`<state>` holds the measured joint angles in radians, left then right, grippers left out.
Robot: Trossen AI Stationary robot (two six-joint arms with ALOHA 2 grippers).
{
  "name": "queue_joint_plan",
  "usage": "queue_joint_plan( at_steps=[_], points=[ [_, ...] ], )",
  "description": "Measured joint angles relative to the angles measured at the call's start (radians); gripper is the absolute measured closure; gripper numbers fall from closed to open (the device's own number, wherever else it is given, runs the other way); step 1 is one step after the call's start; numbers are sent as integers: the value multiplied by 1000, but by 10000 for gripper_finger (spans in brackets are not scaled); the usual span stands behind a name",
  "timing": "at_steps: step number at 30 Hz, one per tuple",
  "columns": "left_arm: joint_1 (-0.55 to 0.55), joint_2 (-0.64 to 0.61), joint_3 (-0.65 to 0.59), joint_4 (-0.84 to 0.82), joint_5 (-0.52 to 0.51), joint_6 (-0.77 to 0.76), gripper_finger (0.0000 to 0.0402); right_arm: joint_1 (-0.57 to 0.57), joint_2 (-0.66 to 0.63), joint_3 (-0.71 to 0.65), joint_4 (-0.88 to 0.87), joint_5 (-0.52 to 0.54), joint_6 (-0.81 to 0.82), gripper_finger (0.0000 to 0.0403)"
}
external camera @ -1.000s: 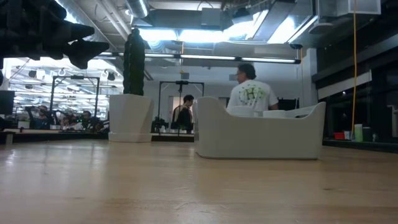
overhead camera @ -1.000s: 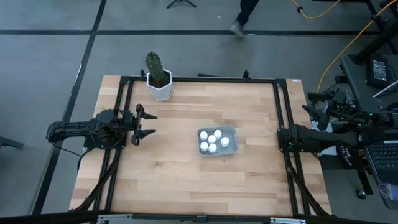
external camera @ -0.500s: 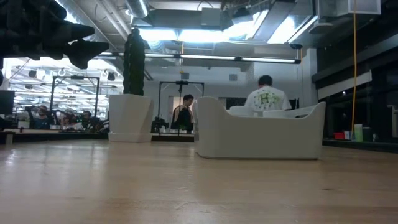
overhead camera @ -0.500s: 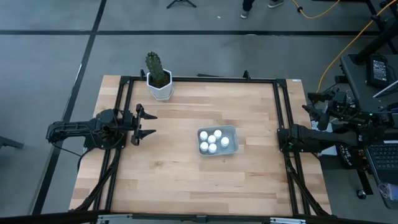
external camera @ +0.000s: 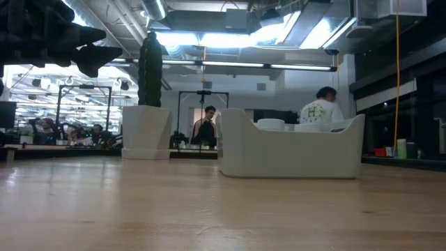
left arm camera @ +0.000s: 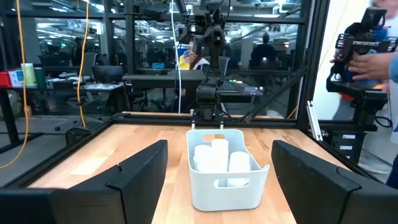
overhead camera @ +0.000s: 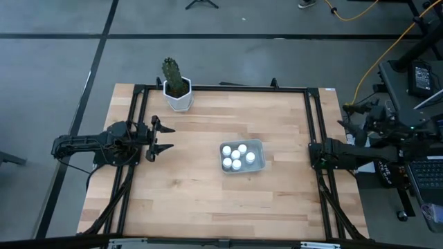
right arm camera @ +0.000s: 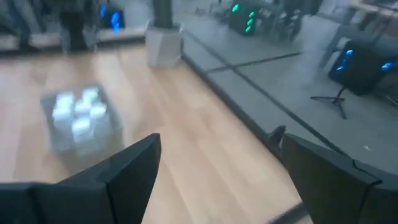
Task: Pick and place pill bottles into a basket
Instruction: Return to Home Position
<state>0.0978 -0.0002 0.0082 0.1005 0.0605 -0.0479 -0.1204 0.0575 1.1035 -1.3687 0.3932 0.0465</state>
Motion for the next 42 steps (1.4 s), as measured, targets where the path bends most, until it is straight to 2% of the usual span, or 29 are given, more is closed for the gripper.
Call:
queue_joint_plan(
  at_steps=[2,6,10,12,17,19,22,28,30,36,42],
  points=[
    [0,0,0,0,0,1,121,0,1,3,-43,-27,-20,69],
    [0,0,0,0,0,1,121,0,1,13,39,-21,142,69],
    [0,0,0,0,0,1,121,1,0,-46,368,-20,202,69],
    [0,0,0,0,0,0,120,8,0,-112,609,-35,125,69],
    [0,0,0,0,0,0,120,36,1,-387,1243,-316,-347,69],
    [0,0,0,0,0,1,121,48,0,-511,1432,-396,-424,69],
    [0,0,0,0,0,1,120,63,1,-691,1580,-429,-394,69],
    [0,0,0,0,0,0,121,82,1,-1071,1910,-432,-142,69],
    [0,0,0,1,0,0,121,84,-4,-1092,1885,-440,-130,69],
    [0,5,0,-1,10,0,120,87,-55,-1097,1646,-538,-305,69],
    [0,6,0,0,10,0,121,87,-42,-1096,1557,-571,-171,69]
  ],
)
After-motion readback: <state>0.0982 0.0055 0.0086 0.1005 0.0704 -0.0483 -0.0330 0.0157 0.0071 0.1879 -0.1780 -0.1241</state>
